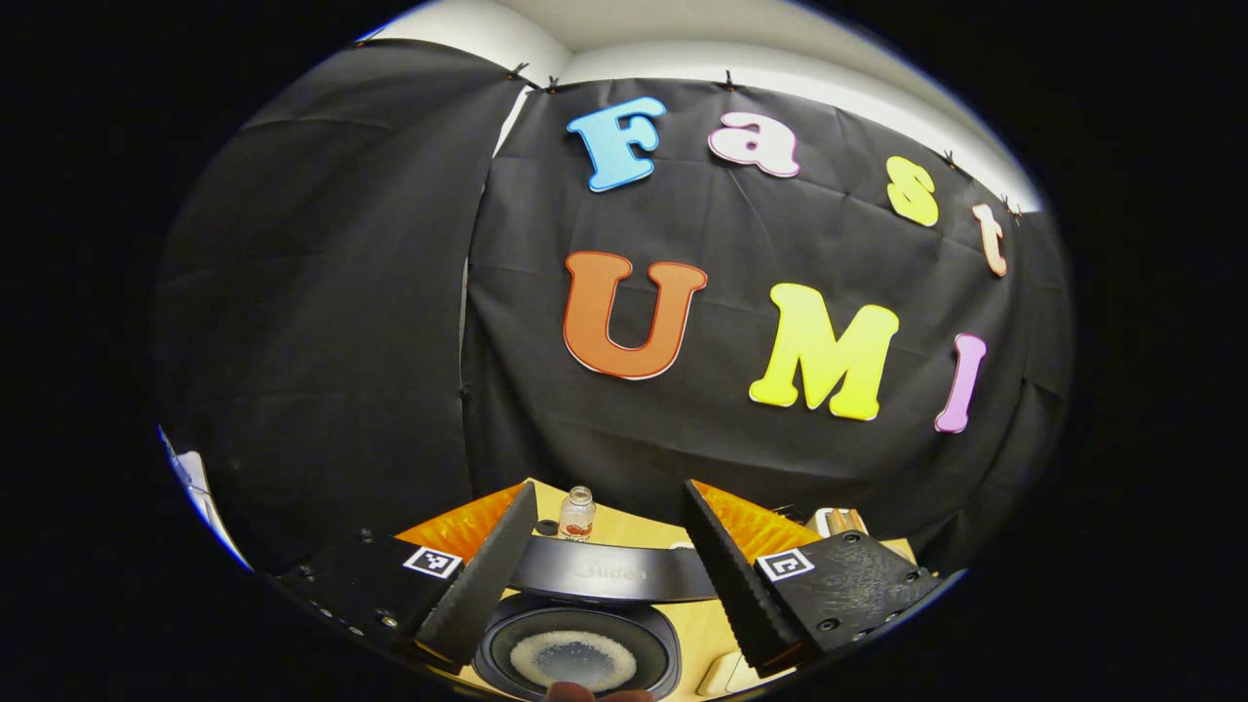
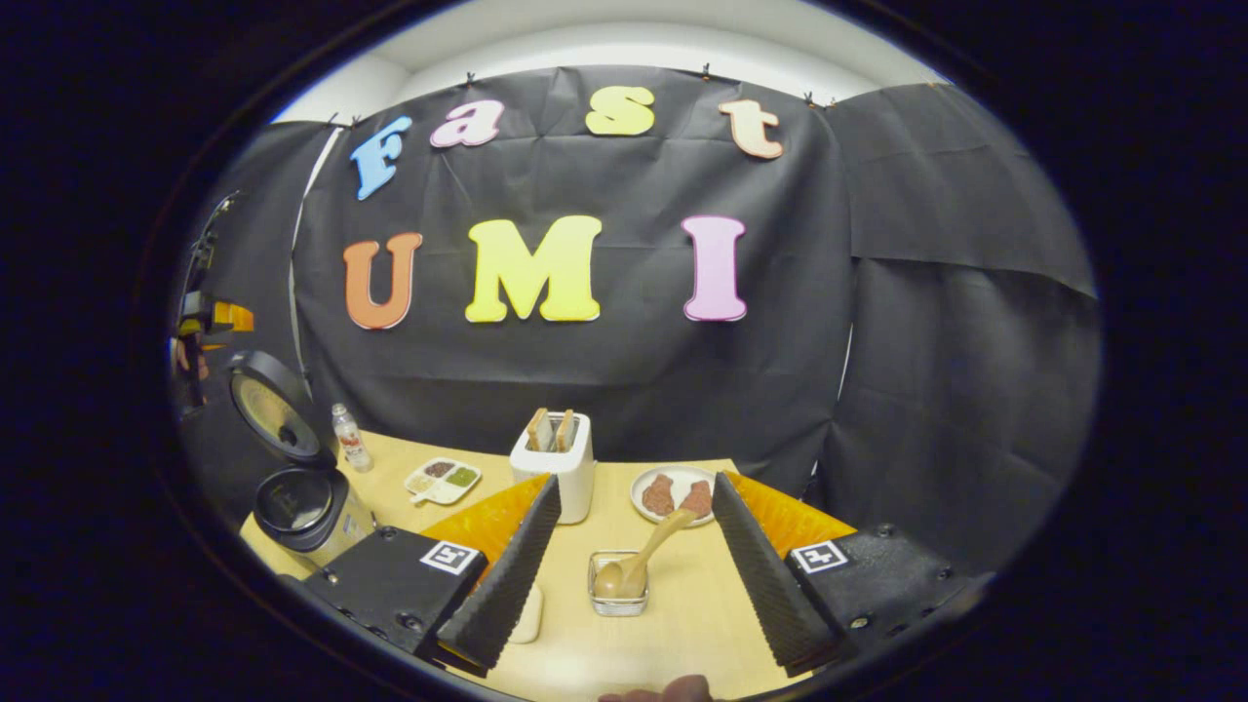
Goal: Close the left gripper, press the button to open the rice cooker; take a wooden spoon from the chopstick holder with the right hand, scoop a spoonful of rice and pour it into the rice cooker, then put the wooden spoon back into the chopstick holder.
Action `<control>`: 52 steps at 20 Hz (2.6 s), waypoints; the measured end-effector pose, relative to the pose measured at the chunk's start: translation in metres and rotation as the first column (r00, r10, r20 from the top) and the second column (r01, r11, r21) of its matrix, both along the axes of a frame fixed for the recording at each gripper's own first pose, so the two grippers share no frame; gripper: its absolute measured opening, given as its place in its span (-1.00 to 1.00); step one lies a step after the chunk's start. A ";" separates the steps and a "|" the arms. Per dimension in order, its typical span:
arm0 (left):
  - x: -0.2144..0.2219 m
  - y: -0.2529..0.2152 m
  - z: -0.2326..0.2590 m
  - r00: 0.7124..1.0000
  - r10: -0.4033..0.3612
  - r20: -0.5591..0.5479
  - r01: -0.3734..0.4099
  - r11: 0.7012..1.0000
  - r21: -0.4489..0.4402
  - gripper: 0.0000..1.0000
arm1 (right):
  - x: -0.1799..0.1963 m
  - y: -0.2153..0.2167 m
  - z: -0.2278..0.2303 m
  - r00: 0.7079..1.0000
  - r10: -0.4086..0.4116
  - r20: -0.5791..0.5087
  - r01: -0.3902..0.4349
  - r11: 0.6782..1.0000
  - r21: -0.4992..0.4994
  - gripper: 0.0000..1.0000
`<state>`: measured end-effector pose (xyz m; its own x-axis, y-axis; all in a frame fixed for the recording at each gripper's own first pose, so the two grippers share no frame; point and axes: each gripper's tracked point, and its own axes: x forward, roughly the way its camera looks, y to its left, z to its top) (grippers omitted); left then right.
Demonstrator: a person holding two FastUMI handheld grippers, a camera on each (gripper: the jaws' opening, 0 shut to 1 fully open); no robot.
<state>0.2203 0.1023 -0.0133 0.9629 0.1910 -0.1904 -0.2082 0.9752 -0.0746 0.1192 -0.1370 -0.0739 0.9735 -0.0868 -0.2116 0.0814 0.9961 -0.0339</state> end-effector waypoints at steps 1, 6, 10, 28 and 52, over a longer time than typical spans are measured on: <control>0.001 0.001 -0.004 1.000 0.002 -0.020 -0.001 1.000 0.019 0.89 | -0.001 0.002 -0.001 1.000 0.004 -0.004 -0.004 1.000 -0.001 0.89; -0.005 0.006 -0.019 0.996 0.018 -0.092 -0.011 0.997 0.077 0.92 | -0.007 0.017 -0.011 0.999 0.041 -0.026 -0.041 0.999 0.004 1.00; -0.029 0.002 -0.030 0.986 0.028 -0.162 -0.016 0.997 0.078 0.94 | 0.012 0.038 -0.020 0.991 0.123 -0.050 -0.120 0.991 0.055 0.89; -0.154 -0.030 -0.168 0.878 -0.047 -0.476 0.050 0.999 -0.006 0.94 | -0.017 0.081 -0.031 0.978 0.192 -0.081 -0.181 0.976 0.122 0.87; -0.183 -0.034 -0.232 0.702 -0.155 -0.696 -0.055 0.961 -0.270 0.92 | -0.017 0.071 -0.051 0.981 0.167 -0.095 -0.148 0.972 0.180 1.00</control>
<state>0.0370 0.0679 -0.2458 0.5296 -0.0087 -0.8482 -0.2531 0.9528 -0.1678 0.1018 -0.0657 -0.1245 0.9423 0.1128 -0.3153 -0.0717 0.9877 0.1389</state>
